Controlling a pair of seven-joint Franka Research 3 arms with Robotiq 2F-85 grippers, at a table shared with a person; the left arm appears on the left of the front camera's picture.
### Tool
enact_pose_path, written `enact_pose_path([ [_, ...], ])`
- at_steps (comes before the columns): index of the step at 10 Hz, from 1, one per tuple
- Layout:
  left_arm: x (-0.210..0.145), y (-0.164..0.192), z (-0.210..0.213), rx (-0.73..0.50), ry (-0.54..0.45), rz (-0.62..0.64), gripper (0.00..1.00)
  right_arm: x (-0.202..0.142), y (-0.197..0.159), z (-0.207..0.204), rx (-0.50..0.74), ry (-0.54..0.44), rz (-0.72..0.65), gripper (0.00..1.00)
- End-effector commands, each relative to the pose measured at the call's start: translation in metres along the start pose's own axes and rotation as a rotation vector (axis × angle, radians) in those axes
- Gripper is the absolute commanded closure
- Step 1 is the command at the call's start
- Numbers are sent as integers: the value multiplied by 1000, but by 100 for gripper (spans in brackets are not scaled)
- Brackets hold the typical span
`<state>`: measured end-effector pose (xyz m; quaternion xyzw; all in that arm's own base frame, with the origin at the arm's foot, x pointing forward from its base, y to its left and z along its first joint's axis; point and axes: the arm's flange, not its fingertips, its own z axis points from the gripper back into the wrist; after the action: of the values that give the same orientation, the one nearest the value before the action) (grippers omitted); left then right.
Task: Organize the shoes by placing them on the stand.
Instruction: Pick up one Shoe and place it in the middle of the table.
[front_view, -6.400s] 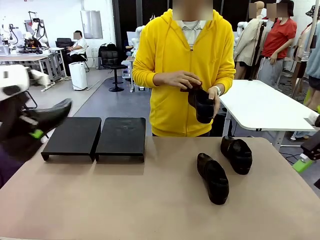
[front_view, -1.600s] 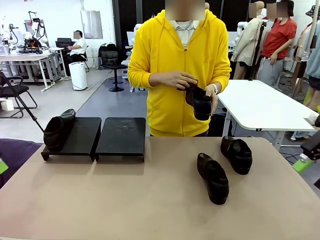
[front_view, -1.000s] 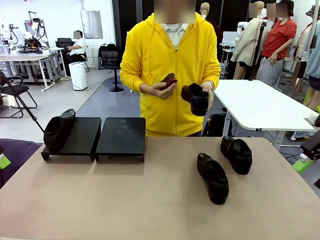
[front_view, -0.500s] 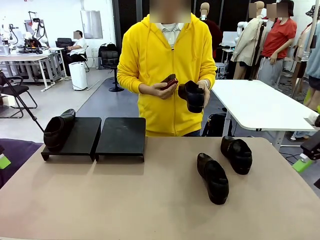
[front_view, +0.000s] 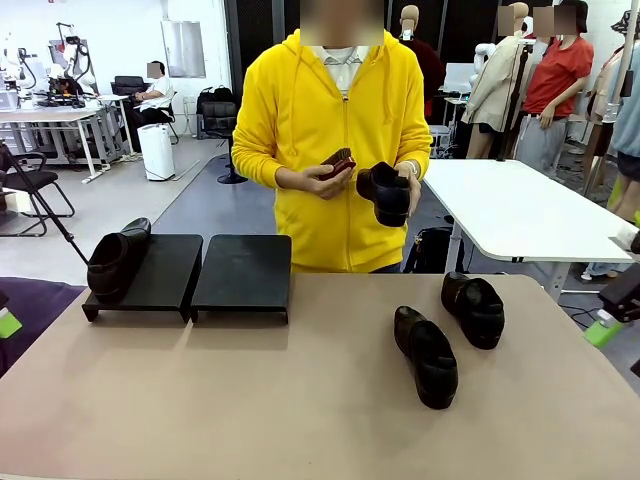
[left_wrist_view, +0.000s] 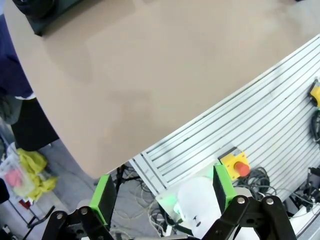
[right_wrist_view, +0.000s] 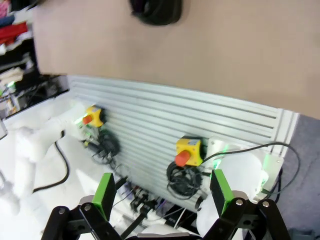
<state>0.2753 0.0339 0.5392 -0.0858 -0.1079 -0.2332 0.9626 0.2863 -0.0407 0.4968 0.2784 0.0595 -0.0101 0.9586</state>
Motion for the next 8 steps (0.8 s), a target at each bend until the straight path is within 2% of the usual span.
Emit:
enact_pose_path([
  [1,0,-1,1,-11,-2,16,0,54,51,-9,-254,-22,66,0],
  [2,0,-1,1,-11,-2,16,0,93,68,-18,-295,18,133,0],
  [3,0,-1,1,-11,-2,16,0,122,77,-31,-344,41,109,0],
  [4,0,-1,1,-11,-2,16,0,124,73,-28,-338,55,102,0],
  [6,0,-1,1,-11,-2,16,0,88,37,7,-294,-20,77,0],
  [8,0,-1,1,-11,-2,16,0,25,-5,43,-222,-75,69,0],
])
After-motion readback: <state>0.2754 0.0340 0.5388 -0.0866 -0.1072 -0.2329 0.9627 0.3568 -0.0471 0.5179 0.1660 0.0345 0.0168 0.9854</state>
